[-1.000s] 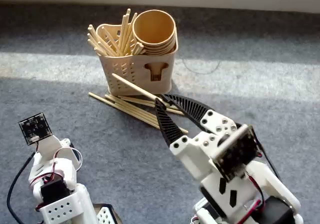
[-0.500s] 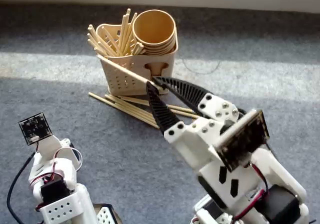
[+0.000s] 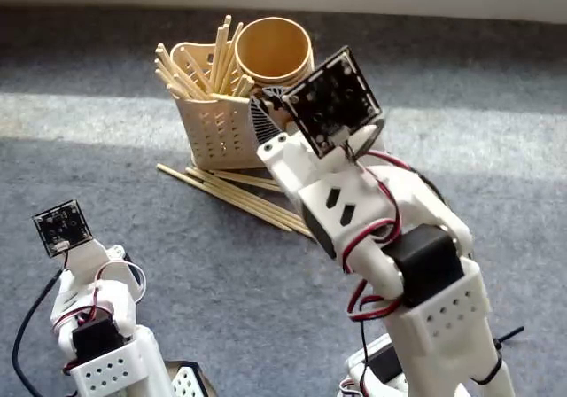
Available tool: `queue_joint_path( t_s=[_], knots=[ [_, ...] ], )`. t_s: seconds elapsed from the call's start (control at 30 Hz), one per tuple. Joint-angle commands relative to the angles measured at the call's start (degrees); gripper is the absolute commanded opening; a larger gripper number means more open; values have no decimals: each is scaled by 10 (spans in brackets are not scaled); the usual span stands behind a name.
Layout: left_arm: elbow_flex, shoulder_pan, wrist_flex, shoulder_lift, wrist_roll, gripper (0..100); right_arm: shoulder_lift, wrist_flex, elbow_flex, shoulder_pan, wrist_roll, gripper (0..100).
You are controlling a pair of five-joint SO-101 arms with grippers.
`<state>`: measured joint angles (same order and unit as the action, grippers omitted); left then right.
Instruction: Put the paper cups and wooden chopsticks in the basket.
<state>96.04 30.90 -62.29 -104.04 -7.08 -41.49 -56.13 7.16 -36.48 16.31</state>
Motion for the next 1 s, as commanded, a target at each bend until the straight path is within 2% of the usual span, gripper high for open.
queue_joint_path(
  t_s=[0.0,0.2,0.67,0.97],
  knots=[
    [11,10,-1,-5,6,7,36,19,-22,8,6,6],
    [11,10,-1,-5,6,7,107,28,-51,8,6,6],
    [11,10,-1,-5,6,7,293,28,-214,7,4,6],
    [11,10,-1,-5,6,7,364,28,-250,5,4,6]
  ],
)
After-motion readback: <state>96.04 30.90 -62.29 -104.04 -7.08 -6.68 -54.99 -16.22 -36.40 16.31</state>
